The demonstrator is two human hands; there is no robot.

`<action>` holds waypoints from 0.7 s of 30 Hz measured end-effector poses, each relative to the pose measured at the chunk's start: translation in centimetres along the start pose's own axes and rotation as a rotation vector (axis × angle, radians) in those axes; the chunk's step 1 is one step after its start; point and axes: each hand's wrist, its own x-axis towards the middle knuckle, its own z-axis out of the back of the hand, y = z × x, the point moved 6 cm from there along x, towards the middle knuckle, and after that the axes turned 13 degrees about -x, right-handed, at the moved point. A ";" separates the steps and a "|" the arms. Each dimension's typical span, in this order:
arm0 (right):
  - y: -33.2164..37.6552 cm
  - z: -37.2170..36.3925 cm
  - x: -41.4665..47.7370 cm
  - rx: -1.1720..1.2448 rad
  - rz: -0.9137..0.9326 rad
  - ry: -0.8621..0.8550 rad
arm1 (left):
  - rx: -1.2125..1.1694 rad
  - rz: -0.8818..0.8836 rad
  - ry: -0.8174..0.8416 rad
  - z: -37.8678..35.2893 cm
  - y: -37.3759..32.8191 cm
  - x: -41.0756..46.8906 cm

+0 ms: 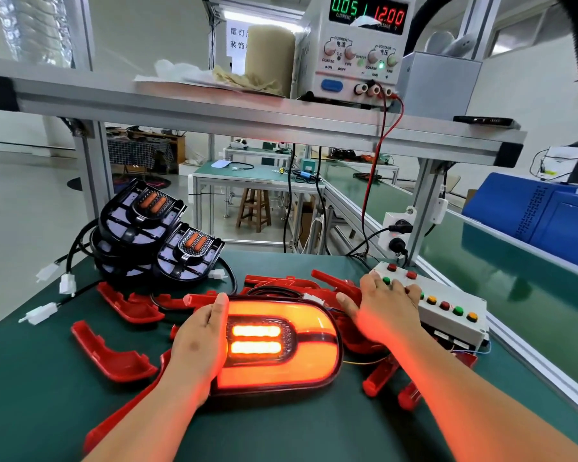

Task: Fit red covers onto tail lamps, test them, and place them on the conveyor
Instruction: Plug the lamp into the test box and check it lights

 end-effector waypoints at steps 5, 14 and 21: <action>-0.1 -0.1 -0.1 0.008 -0.005 -0.020 | 0.020 -0.002 -0.010 0.1 0.1 0.1; -0.6 0.1 -0.4 0.161 0.004 0.064 | -0.048 0.017 -0.011 -0.1 0.1 -0.1; -5.3 0.0 -3.0 0.080 -0.180 -0.002 | -0.069 0.043 0.012 -0.1 0.3 -0.3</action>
